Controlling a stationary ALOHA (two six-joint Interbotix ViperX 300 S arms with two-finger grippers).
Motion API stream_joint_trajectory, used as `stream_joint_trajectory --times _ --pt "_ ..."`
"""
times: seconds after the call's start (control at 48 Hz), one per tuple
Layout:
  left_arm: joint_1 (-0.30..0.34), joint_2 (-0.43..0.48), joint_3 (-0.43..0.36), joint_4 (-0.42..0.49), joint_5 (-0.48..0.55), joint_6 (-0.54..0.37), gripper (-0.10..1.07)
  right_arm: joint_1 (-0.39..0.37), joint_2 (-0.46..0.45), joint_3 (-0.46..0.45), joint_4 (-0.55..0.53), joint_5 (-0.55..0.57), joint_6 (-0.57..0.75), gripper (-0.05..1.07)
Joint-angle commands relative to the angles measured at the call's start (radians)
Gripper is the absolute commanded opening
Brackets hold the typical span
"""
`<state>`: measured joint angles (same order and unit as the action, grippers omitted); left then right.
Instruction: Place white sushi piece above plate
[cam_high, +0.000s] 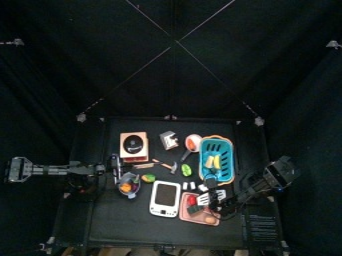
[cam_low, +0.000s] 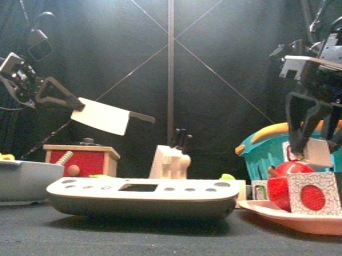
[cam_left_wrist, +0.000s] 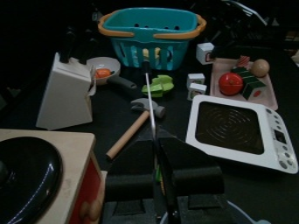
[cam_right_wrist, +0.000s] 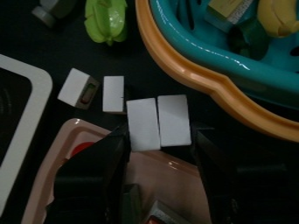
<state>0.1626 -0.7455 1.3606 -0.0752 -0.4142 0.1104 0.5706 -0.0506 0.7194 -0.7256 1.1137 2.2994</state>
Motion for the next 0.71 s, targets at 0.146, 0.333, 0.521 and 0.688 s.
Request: stream_joint_trajectory --times 0.146,0.333,0.521,0.688 --pt "0.0 0.003 -0.012 -0.002 -0.005 0.002 0.34 -0.044 0.029 -0.008 0.015 0.006 0.006 0.76" --pt "0.0 0.003 -0.011 -0.002 -0.005 0.0 0.34 -0.081 0.069 -0.015 0.009 0.002 0.008 0.76" --pt "0.0 0.003 -0.011 -0.002 -0.005 0.002 0.34 -0.109 0.092 -0.018 0.009 -0.012 0.008 0.76" --pt "0.002 0.003 -0.011 -0.002 -0.003 0.002 0.34 -0.118 0.1 -0.021 0.014 -0.044 0.008 0.76"
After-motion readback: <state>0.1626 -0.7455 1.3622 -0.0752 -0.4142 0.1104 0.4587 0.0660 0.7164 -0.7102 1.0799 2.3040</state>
